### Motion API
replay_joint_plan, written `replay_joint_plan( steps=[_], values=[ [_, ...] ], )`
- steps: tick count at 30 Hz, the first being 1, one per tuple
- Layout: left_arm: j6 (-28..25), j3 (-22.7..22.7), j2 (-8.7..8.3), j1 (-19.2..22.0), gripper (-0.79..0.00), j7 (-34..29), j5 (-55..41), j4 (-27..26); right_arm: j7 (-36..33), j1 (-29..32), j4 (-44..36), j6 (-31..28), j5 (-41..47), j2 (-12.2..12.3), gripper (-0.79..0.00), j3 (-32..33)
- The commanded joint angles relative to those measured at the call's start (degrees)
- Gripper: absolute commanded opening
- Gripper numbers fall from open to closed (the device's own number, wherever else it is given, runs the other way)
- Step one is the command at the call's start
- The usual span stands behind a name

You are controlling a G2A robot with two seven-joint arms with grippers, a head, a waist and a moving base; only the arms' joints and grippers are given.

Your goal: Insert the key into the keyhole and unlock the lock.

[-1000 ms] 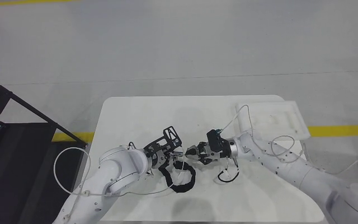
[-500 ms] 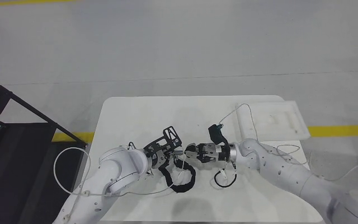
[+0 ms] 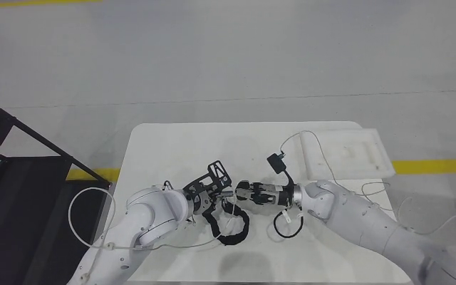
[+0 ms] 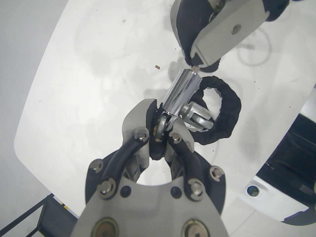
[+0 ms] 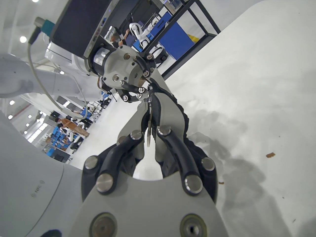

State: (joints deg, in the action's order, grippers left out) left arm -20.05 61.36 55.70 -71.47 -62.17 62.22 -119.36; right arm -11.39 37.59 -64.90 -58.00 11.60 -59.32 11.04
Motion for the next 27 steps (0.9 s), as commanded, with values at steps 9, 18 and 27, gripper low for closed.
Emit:
replay_joint_plan(
  steps=[9,18,27],
  values=[
    [0.00,0.00,0.00,0.00,-0.785,0.00,0.00,0.00,-22.44,1.67,5.17,0.00,20.14,-1.90,-0.785,2.10],
    [0.00,0.00,0.00,0.00,-0.785,0.00,0.00,0.00,-33.38,1.53,10.05,3.09,30.17,-4.97,-0.785,3.02],
    [0.00,0.00,0.00,0.00,-0.785,0.00,0.00,0.00,-38.94,2.13,12.14,4.05,32.33,-7.10,-0.785,4.75]
  ],
)
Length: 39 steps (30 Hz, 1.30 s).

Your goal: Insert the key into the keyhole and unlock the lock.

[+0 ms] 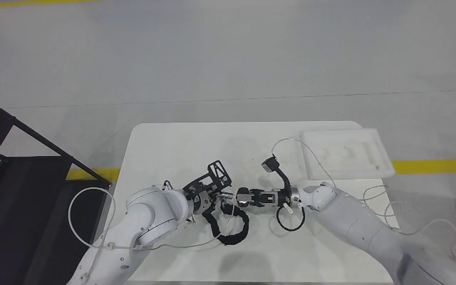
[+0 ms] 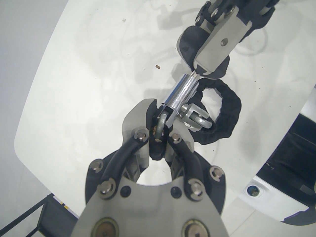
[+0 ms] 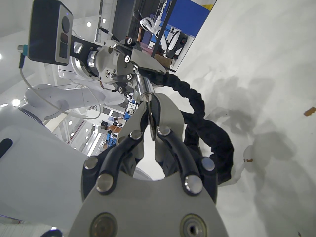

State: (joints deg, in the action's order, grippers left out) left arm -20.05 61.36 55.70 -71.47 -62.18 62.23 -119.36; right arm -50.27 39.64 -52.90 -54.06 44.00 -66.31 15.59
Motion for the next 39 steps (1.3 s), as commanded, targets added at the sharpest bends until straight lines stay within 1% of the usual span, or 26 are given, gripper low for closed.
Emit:
replay_joint_plan(
  steps=[1,4,5,6,25,26,30,33,36,39],
  values=[
    [0.00,0.00,0.00,0.00,-0.785,0.00,0.00,0.00,-0.20,0.23,0.36,0.25,-0.06,-0.23,-0.785,0.46],
    [0.00,0.00,0.00,0.00,-0.785,0.00,0.00,0.00,-0.56,0.71,0.39,0.62,-0.14,-0.50,-0.785,1.22],
    [0.00,0.00,0.00,0.00,-0.785,0.00,0.00,0.00,-0.51,0.89,0.22,0.57,-0.21,-0.55,-0.551,1.50],
    [0.00,0.00,0.00,0.00,-0.785,0.00,0.00,0.00,-0.36,1.14,0.10,0.41,-0.21,-0.55,0.000,1.81],
    [0.00,0.00,0.00,0.00,-0.785,0.00,0.00,0.00,-0.34,1.20,0.11,0.39,-0.27,-0.55,0.000,1.91],
    [0.00,0.00,0.00,0.00,-0.785,0.00,0.00,0.00,0.51,1.32,0.14,0.65,-0.98,-0.53,0.000,2.14],
    [0.00,0.00,0.00,0.00,-0.785,0.00,0.00,0.00,6.98,1.51,-0.70,-1.16,-9.62,-0.17,0.000,4.46],
    [0.00,0.00,0.00,0.00,-0.785,0.00,0.00,0.00,12.97,1.76,-1.39,-3.94,-19.60,0.39,0.000,6.88],
    [0.00,0.00,0.00,0.00,-0.785,0.00,0.00,0.00,21.80,3.32,-3.74,-3.81,-32.00,1.11,0.000,10.08],
    [0.15,0.00,0.02,-0.13,-0.785,0.37,-0.23,0.11,29.97,5.53,-6.93,-1.70,-42.72,1.93,0.000,13.37]
  ],
)
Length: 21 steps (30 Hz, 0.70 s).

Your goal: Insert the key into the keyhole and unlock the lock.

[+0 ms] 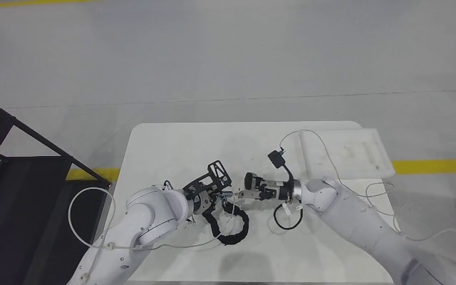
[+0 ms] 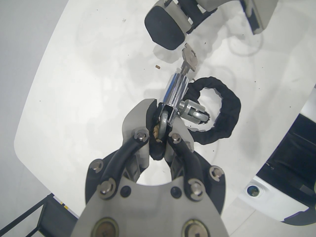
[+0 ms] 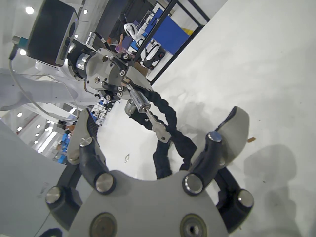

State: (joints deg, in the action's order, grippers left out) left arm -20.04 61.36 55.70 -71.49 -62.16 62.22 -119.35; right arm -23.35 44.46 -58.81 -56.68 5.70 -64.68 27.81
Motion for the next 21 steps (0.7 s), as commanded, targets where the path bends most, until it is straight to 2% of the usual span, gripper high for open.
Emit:
replay_joint_plan(
  steps=[1,5,9,15,21],
  values=[
    [0.22,0.11,0.02,-0.31,-0.785,1.14,-0.04,0.32,6.12,1.75,-2.40,2.31,-8.32,0.66,0.000,2.45],
    [3.01,1.11,0.12,-0.58,-0.785,2.12,-0.54,0.92,15.55,6.35,-9.98,8.28,-24.90,2.26,0.000,7.02],
    [7.29,1.72,0.49,0.03,-0.785,2.01,-3.18,2.27,20.82,11.65,-17.65,14.91,-37.27,3.67,0.000,10.03],
    [12.24,1.81,1.17,2.27,-0.785,1.72,-6.24,4.04,22.19,17.40,-25.17,19.50,-45.60,5.01,0.000,12.86],
    [15.16,1.77,1.75,4.08,-0.785,1.70,-9.38,4.03,21.69,19.46,-27.58,22.62,-49.56,5.40,0.000,15.00]
  ],
)
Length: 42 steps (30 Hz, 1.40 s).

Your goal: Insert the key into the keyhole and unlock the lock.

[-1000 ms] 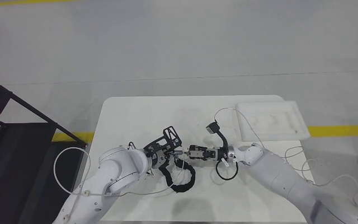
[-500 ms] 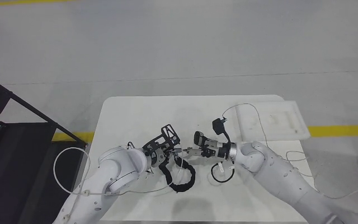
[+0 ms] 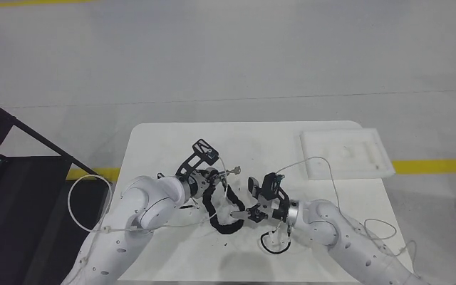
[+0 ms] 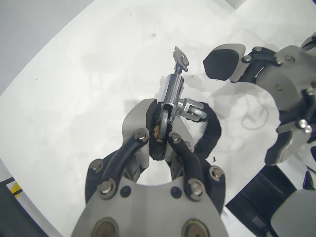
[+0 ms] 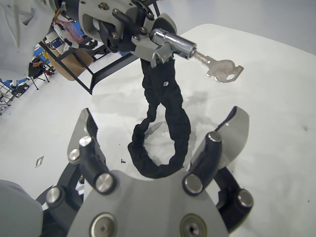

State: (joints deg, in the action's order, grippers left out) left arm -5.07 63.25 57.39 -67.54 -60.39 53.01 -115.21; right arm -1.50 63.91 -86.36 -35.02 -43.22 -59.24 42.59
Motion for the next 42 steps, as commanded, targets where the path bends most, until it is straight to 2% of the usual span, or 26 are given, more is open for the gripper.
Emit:
replay_joint_plan(
  steps=[1,6,9,10,11,14,16,18,21,23,24,25,34,42],
  values=[
    [0.42,-0.24,0.13,0.30,-0.785,-0.20,-0.50,-0.18,-0.09,-0.04,0.11,1.53,-0.88,-0.15,0.000,0.36],
    [0.75,-1.23,0.47,1.28,-0.785,-0.76,-0.97,0.10,-0.52,-1.89,2.18,1.75,-0.29,-1.07,0.000,0.32],
    [1.21,-1.74,0.71,2.05,-0.785,-0.96,-1.57,0.52,-1.14,-3.14,3.14,0.55,0.90,-1.79,-0.148,-0.31],
    [1.42,-1.79,0.80,2.34,-0.785,-0.90,-1.90,0.71,-1.46,-3.60,3.40,0.34,0.87,-2.01,-0.246,-0.52],
    [1.62,-1.82,0.88,2.68,-0.785,-0.83,-2.19,0.91,-1.81,-3.99,3.54,0.37,0.58,-2.25,-0.305,-0.81],
    [1.79,-2.16,1.10,3.47,-0.785,-0.86,-2.69,1.36,-2.33,-4.88,3.99,0.94,-0.31,-2.94,-0.329,-1.59],
    [1.94,-2.43,1.22,3.79,-0.785,-0.86,-2.90,1.53,-2.17,-5.23,4.28,1.36,-0.76,-3.37,-0.394,-1.98],
    [1.91,-2.67,1.33,4.00,-0.785,-0.81,-3.07,1.65,-2.03,-5.61,4.51,1.63,-1.32,-3.75,-0.493,-2.22],
    [1.97,-3.00,1.46,4.11,-0.785,-0.79,-3.15,1.83,-1.73,-6.11,4.85,1.86,-2.21,-4.26,-0.523,-2.44],
    [1.87,-3.18,1.52,4.14,-0.785,-0.82,-2.89,1.92,-1.36,-6.30,5.10,2.36,-3.03,-4.56,-0.603,-2.52],
    [1.83,-3.25,1.54,4.13,-0.785,-0.87,-2.84,1.99,-1.12,-6.31,5.23,2.37,-3.15,-4.70,-0.717,-2.55],
    [1.86,-3.26,1.57,4.12,-0.785,-0.86,-2.79,2.07,-0.96,-6.35,5.37,2.26,-3.38,-4.83,-0.785,-2.57],
    [2.20,-2.44,1.66,3.82,-0.785,-0.44,-2.76,2.46,-0.48,-5.23,5.61,0.84,-4.99,-5.20,-0.785,-1.60],
    [3.41,-0.62,1.63,3.22,-0.785,0.45,-2.63,3.29,0.18,-1.59,2.68,0.75,-7.75,-4.55,-0.785,0.66]
  ],
)
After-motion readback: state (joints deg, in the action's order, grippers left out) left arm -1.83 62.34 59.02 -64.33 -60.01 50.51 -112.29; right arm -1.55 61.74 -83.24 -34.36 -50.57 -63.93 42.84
